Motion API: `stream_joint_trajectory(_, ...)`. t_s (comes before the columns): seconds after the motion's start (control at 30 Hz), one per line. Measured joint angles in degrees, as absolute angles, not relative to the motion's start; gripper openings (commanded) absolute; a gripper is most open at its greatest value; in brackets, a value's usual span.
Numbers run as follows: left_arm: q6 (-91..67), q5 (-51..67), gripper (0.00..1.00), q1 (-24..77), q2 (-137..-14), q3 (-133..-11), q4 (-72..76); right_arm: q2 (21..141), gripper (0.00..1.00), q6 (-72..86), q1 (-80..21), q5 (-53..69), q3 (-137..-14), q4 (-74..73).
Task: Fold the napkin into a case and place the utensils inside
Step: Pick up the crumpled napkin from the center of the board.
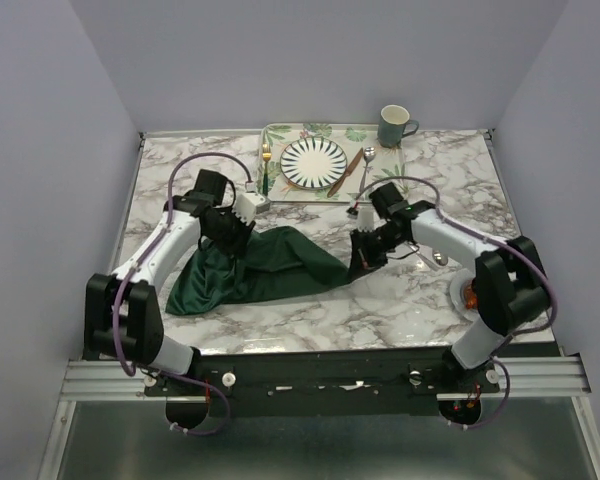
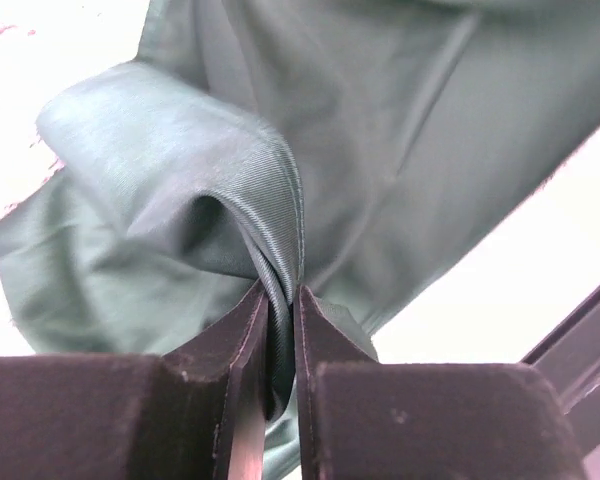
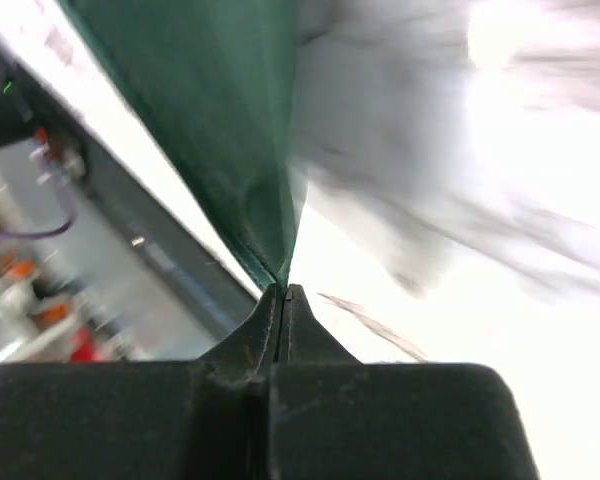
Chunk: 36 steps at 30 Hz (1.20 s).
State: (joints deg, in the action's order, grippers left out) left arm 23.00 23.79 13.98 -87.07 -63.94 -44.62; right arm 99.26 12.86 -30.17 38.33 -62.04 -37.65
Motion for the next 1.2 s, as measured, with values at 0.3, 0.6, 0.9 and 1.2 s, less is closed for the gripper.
stream_joint_trajectory(0.3, 35.83, 20.53, 0.38, 10.61, -72.31, -51.09, -50.39, 88.12, 0.01, -1.83, -19.33, 24.51, -62.28, -47.77)
stream_joint_trajectory(0.6, 39.33, 16.49, 0.75, -1.72, -81.56, -47.9, -52.05, 87.0, 0.0, -9.41, -19.92, 22.11, -60.36, -53.54)
stream_joint_trajectory(0.9, 31.42, 21.5, 0.88, 4.8, -74.08, -60.45, -48.36, 86.98, 0.01, -10.22, -21.08, 22.46, -60.36, -54.39)
stream_joint_trajectory(1.2, 25.82, 9.58, 0.85, 22.87, -73.08, -52.93, -41.58, 86.72, 0.01, -8.82, -21.32, 22.15, -60.36, -54.54)
